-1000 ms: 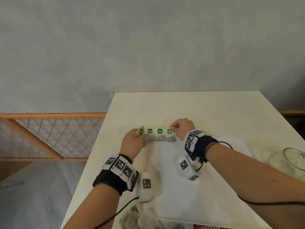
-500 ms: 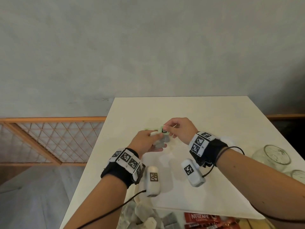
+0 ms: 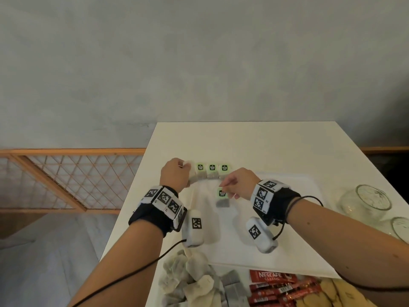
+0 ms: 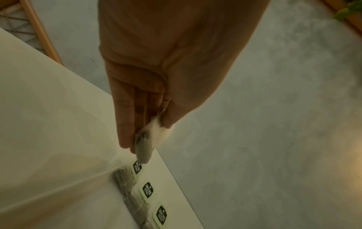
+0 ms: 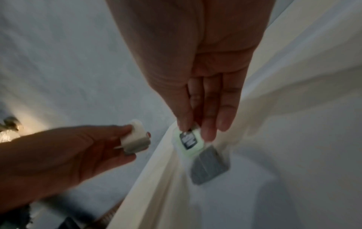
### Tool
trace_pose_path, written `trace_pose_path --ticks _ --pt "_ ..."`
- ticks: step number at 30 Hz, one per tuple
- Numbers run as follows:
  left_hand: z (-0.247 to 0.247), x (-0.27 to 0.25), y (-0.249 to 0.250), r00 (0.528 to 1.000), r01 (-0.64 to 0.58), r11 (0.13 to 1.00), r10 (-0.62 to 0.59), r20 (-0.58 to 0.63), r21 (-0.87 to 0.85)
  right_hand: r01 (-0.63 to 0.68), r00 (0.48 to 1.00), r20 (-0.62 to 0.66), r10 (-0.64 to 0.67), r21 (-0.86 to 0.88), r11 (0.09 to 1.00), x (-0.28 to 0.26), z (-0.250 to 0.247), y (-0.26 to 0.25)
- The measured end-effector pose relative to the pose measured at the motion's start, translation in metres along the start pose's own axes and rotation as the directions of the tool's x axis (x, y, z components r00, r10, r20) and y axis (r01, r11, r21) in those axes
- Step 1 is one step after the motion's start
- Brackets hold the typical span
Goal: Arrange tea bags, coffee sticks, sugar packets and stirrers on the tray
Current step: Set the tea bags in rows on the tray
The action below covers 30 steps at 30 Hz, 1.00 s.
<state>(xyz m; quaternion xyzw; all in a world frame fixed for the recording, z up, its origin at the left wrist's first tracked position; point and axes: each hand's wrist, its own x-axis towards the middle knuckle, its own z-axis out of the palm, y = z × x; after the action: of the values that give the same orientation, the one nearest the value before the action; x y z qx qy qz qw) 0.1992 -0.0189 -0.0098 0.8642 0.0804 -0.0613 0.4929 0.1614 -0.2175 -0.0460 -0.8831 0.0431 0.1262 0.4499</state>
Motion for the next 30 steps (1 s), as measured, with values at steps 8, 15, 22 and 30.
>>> trace_pose_path --ticks 8,15,22,30 --pt "-0.008 0.013 -0.015 0.998 0.012 0.998 -0.016 -0.063 -0.062 0.072 0.981 -0.174 -0.091 -0.110 0.991 0.041 0.028 -0.014" --pt "-0.009 0.023 -0.027 0.998 0.039 0.995 -0.044 -0.047 -0.095 0.124 0.971 -0.183 -0.152 -0.156 0.980 0.069 0.039 -0.024" --pt "-0.003 0.023 -0.032 1.000 -0.022 0.993 0.020 -0.022 -0.112 0.075 0.960 -0.258 -0.110 -0.145 0.987 0.076 0.032 -0.023" --pt "0.006 0.015 -0.016 0.987 -0.121 0.979 0.137 0.086 -0.166 0.198 0.962 -0.213 -0.169 0.125 0.972 0.047 0.018 -0.033"
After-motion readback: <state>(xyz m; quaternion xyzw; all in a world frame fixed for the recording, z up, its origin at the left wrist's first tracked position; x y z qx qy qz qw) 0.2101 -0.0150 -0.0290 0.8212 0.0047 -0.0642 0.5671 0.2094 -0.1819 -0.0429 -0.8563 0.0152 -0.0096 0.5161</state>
